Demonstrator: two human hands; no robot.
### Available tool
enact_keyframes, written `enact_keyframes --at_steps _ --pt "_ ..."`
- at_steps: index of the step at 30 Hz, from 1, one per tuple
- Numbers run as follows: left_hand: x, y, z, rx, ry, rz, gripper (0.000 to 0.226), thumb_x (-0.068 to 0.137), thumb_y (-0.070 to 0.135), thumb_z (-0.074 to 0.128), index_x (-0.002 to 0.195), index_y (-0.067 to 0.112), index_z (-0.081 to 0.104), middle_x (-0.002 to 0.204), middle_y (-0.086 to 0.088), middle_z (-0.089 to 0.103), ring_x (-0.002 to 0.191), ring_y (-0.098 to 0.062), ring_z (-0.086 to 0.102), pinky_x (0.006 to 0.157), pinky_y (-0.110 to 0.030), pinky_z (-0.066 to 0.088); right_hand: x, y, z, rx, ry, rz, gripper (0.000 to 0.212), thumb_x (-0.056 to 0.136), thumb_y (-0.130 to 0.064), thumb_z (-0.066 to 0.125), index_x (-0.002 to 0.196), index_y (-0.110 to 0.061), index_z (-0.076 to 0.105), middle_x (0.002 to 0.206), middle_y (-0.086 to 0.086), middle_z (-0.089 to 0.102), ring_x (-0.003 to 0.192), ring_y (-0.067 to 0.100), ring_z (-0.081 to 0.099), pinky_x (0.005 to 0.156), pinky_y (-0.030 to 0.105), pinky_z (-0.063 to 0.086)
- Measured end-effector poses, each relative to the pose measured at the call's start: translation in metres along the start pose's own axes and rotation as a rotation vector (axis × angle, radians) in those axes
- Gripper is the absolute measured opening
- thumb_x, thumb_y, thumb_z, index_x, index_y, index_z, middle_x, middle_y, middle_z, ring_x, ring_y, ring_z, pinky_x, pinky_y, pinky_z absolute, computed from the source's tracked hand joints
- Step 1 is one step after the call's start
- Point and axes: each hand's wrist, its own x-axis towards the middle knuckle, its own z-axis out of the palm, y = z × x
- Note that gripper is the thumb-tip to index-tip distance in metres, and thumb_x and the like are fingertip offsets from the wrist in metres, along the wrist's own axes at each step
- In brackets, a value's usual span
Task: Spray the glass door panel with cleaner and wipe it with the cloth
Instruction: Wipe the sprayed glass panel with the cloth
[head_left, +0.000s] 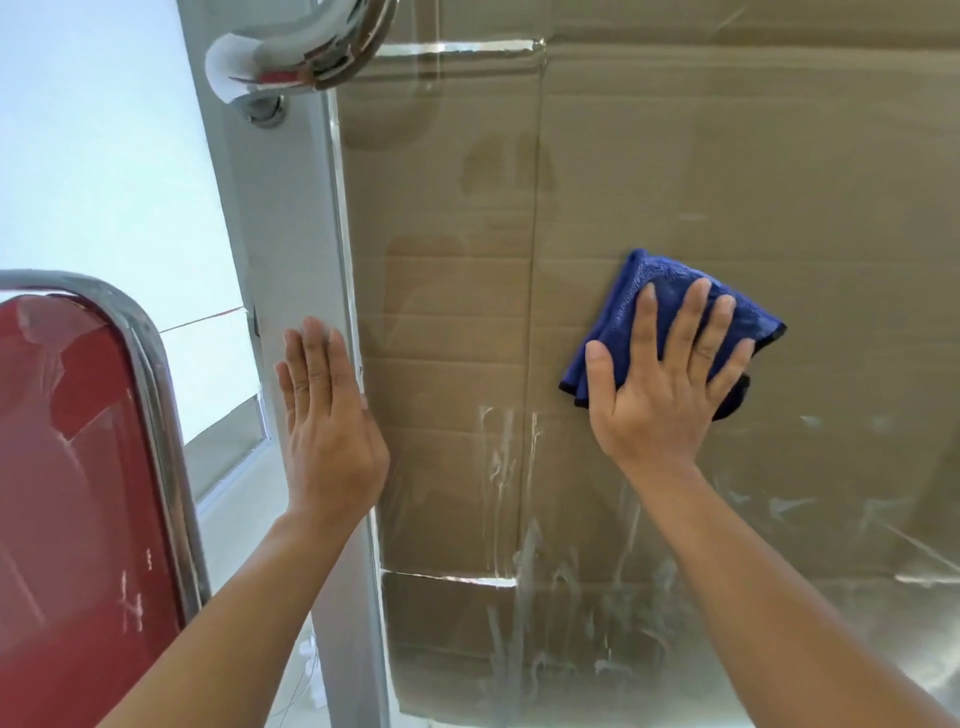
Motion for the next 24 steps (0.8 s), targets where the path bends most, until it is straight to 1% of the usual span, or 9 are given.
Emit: enact_keyframes --at_steps 2,4,7,10,12,15,17,20,24 --pt "-0.001 0.0 0.0 -0.007 0.002 -0.006 0.068 0.094 -0.006 0.037 0.155 -0.003 0.007 0.164 -0.019 0.001 0.152 -0.03 -0.008 0.123 -0.04 -0.007 0.0 -0.013 0.0 0.015 -0.027 0.071 0.067 0.106 -0.057 0.035 0.16 -0.018 0.027 0.164 0.024 0.022 0.151 0.047 0.018 0.115 0.074 0.015" --pt "-0.003 -0.001 -0.001 -0.02 -0.013 0.001 0.068 0.093 -0.005 0.035 0.155 -0.003 0.006 0.164 -0.019 0.001 0.152 -0.029 -0.009 0.123 -0.04 -0.007 0.0 -0.039 0.001 0.033 -0.047 0.07 0.067 0.105 -0.058 0.032 0.16 -0.019 0.027 0.165 0.023 0.022 0.151 0.047 0.017 0.115 0.074 0.014" --pt "-0.007 -0.006 -0.005 -0.026 -0.046 0.038 0.07 0.091 -0.008 0.036 0.154 -0.004 0.007 0.164 -0.021 0.001 0.152 -0.026 -0.011 0.124 -0.039 -0.006 -0.006 -0.084 0.003 0.073 -0.042 -0.058 0.065 0.103 -0.058 0.04 0.158 -0.024 0.034 0.164 0.019 0.027 0.152 0.044 0.02 0.118 0.071 0.013" --pt "-0.011 -0.011 -0.008 -0.032 -0.067 0.07 0.069 0.092 -0.008 0.038 0.154 -0.005 0.008 0.163 -0.022 0.003 0.152 -0.027 -0.009 0.124 -0.04 -0.004 -0.022 -0.119 0.005 0.129 -0.093 -0.204 0.063 0.103 -0.057 0.043 0.157 -0.027 0.036 0.165 0.013 0.027 0.154 0.035 0.013 0.122 0.065 0.008" --pt "-0.014 -0.013 -0.009 -0.034 -0.069 0.068 0.067 0.093 -0.005 0.036 0.154 -0.005 0.009 0.163 -0.023 0.004 0.152 -0.028 -0.007 0.124 -0.042 -0.002 -0.033 -0.127 0.007 0.166 -0.11 -0.285 0.061 0.103 -0.057 0.045 0.156 -0.029 0.038 0.165 0.01 0.029 0.154 0.032 0.013 0.123 0.062 0.007" --pt "-0.017 -0.007 -0.005 -0.03 -0.048 0.066 0.065 0.094 -0.003 0.037 0.153 -0.006 0.011 0.162 -0.024 0.007 0.152 -0.032 -0.004 0.124 -0.046 0.0 -0.041 -0.113 0.008 0.155 -0.106 -0.382 0.061 0.102 -0.059 0.046 0.155 -0.031 0.04 0.165 0.007 0.029 0.154 0.029 0.017 0.124 0.059 0.01" --pt "-0.019 0.004 0.0 -0.039 -0.039 0.096 0.062 0.095 0.0 0.038 0.153 -0.006 0.015 0.161 -0.025 0.011 0.152 -0.034 0.0 0.124 -0.049 0.004 -0.041 -0.093 0.008 0.138 -0.091 -0.388 0.061 0.101 -0.061 0.047 0.155 -0.032 0.041 0.164 0.006 0.03 0.154 0.028 0.02 0.123 0.059 0.013" --pt "-0.017 0.029 0.009 -0.091 -0.043 0.14 0.06 0.094 0.002 0.045 0.15 -0.007 0.025 0.16 -0.026 0.017 0.151 -0.039 0.007 0.123 -0.052 0.008 -0.038 -0.055 0.004 0.103 -0.059 -0.303 0.063 0.1 -0.062 0.049 0.154 -0.031 0.042 0.164 0.007 0.027 0.154 0.03 0.019 0.122 0.06 0.014" --pt "-0.012 0.064 0.017 -0.188 -0.043 0.19 0.056 0.089 0.007 0.057 0.143 -0.004 0.042 0.157 -0.023 0.027 0.15 -0.039 0.015 0.118 -0.062 0.018 -0.025 0.009 -0.001 0.033 -0.027 -0.18 0.065 0.101 -0.061 0.047 0.155 -0.029 0.036 0.163 0.012 0.024 0.152 0.038 0.024 0.121 0.064 0.015"
